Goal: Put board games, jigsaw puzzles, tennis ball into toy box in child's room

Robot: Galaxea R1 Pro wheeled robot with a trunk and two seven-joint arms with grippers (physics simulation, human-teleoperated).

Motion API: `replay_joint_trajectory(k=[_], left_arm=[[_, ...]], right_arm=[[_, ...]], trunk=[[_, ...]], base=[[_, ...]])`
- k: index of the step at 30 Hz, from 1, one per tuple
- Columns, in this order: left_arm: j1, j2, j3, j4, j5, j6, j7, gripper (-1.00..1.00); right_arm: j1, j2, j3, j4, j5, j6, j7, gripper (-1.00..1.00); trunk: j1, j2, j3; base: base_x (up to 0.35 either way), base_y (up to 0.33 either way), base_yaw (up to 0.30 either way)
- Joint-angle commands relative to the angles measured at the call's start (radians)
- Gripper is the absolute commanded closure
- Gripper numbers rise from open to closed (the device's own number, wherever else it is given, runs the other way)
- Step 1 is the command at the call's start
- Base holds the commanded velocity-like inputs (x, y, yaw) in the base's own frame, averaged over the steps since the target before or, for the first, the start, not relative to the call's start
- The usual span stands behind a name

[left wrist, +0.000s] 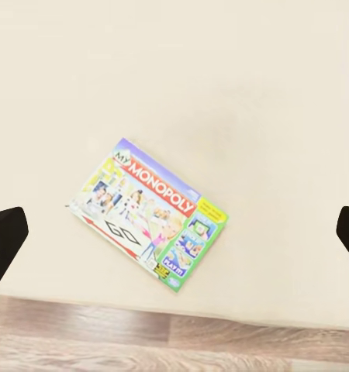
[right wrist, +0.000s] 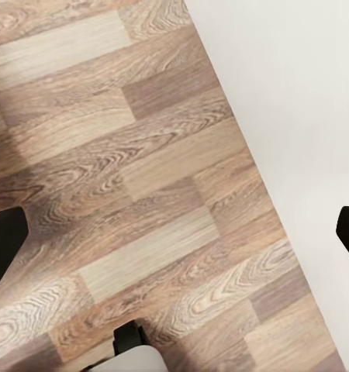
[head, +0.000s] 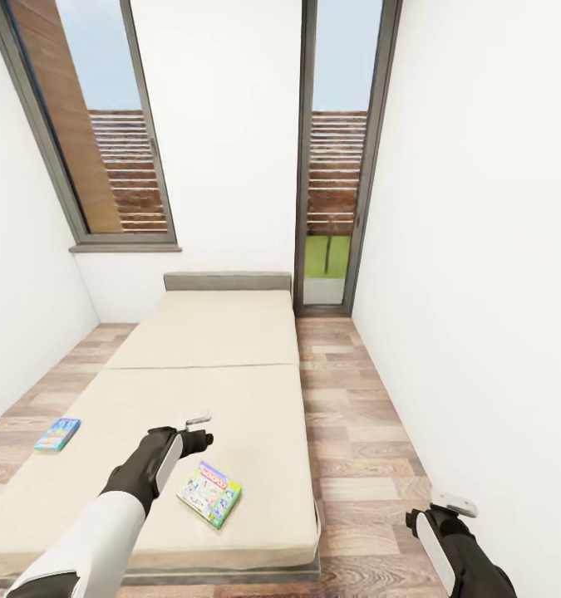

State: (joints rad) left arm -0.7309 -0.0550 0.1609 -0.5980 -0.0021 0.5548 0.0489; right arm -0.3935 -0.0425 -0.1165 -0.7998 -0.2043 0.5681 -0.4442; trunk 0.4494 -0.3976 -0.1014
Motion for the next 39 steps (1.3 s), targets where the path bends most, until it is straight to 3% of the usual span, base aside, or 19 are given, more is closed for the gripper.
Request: replay_joint_trajectory(k=[1, 18, 29, 39], left_arm=[[-0.001, -0.001, 0.005, -0.001, 0.000, 0.004, 0.003, -1.00], [-0.027, 0.000, 0.005, 0.004, -0.004, -0.022, 0.012, -1.00], [-0.031, -0.008, 0.003, 0.004, -0.004, -0.085, 0.073, -1.00], [-0.031, -0.012, 0.000, -0.006, -0.001, -0.102, 0.088, -1.00]], right_arm=[[-0.001, 0.000, 0.001, -0.001, -0.010, 0.002, -0.008, -1.00], [-0.001, -0.001, 0.000, 0.002, -0.009, 0.002, -0.008, -1.00], [-0.001, -0.001, 0.000, 0.002, -0.008, 0.002, -0.008, -1.00], [-0.001, -0.001, 0.000, 0.002, -0.007, 0.002, -0.008, -1.00]], trunk=[[0.001, -0.002, -0.004], [0.001, -0.002, -0.031], [0.001, -0.002, -0.049], [0.001, -0.002, -0.065]], base=[[0.000, 0.000, 0.000], [0.000, 0.000, 0.000], [0.000, 0.000, 0.000], [0.000, 0.000, 0.000]])
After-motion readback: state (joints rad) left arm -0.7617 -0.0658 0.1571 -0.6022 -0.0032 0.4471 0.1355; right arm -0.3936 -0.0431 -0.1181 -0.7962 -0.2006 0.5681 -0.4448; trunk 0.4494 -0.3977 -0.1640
